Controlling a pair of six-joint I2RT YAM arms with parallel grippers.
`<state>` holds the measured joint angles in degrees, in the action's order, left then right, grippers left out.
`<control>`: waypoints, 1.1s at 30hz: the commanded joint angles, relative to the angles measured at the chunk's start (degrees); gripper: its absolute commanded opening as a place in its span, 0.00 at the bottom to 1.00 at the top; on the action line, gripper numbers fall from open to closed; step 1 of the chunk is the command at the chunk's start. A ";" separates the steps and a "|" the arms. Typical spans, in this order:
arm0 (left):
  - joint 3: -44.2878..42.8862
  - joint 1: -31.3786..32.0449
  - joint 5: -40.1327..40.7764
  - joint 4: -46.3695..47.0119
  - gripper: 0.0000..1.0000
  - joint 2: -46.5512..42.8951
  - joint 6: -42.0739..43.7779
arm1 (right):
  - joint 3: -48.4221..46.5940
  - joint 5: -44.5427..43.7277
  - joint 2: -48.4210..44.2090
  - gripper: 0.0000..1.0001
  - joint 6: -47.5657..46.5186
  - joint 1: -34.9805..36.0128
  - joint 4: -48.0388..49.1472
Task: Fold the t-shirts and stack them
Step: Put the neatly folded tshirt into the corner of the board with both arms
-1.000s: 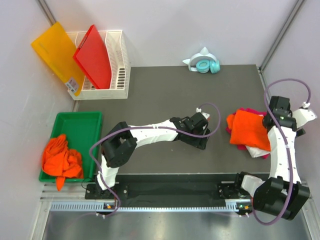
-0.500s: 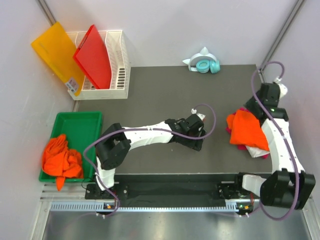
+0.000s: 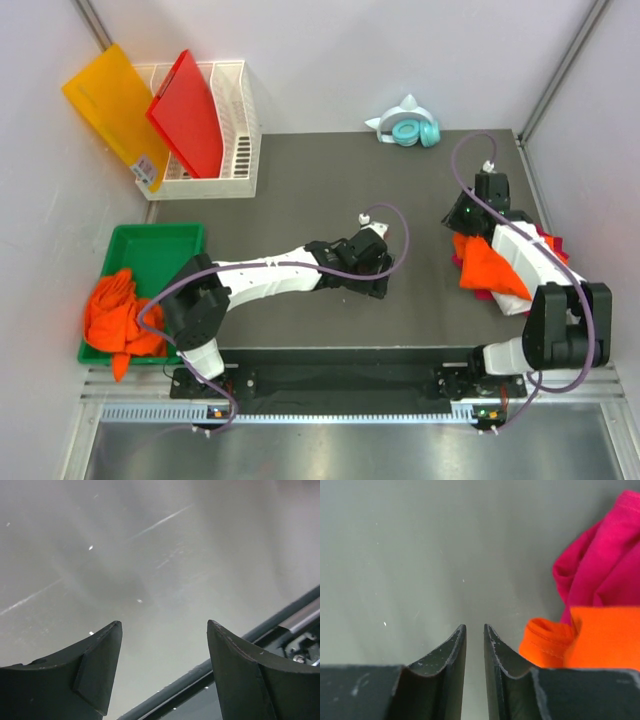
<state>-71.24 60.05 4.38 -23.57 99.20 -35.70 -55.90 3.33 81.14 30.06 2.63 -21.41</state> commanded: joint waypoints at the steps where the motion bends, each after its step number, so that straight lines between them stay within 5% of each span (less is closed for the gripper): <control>1: 1.37 -0.46 2.38 0.98 0.73 -2.96 -1.03 | 2.81 0.44 -6.44 0.21 0.88 0.79 8.84; 14: 0.31 -0.55 2.47 0.02 0.73 -1.38 -1.12 | -1.24 2.74 11.04 0.23 -0.01 2.82 -0.47; 25: -2.94 -0.55 2.38 -1.74 0.73 0.21 0.46 | 1.05 -8.78 13.78 0.23 4.12 1.68 -8.12; 33: -2.67 -0.55 2.30 -2.71 0.73 0.03 0.90 | 4.92 -10.89 12.64 0.24 5.80 -6.40 -11.55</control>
<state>-72.29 59.66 5.69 -25.78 99.26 -35.81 -54.63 -2.83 94.56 34.81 1.26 -28.73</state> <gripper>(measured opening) 0.729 0.237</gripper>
